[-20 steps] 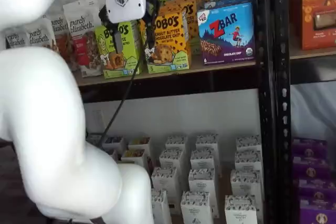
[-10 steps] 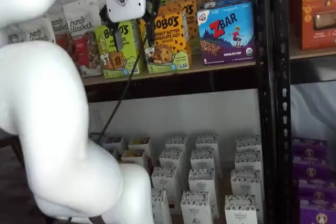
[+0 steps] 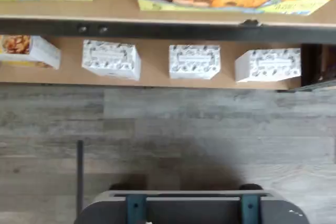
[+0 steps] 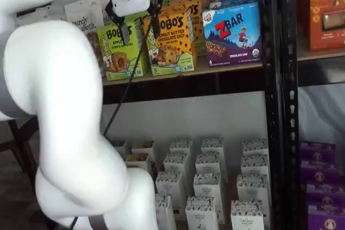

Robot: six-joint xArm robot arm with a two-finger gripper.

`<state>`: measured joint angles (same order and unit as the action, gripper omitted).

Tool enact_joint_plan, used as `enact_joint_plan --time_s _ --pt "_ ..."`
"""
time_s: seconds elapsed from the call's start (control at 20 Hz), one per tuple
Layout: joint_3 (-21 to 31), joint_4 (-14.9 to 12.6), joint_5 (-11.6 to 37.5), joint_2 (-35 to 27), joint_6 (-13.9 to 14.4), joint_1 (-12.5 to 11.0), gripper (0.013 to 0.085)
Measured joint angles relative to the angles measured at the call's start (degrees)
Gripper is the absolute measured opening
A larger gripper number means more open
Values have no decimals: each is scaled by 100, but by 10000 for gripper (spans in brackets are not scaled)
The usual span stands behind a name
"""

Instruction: Pick up the orange box on the top shelf, the fifth box from the left

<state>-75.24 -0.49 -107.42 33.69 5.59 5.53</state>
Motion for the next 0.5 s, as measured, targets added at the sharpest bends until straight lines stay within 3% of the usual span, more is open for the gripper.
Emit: enact_joint_plan --time_s 0.1,0.45,0.5 --pt "-99 10 27 -146 21 11 850" --pt "210 638 1106 59 -276 -391 850" --pt "210 541 1188 67 -260 -355 850"
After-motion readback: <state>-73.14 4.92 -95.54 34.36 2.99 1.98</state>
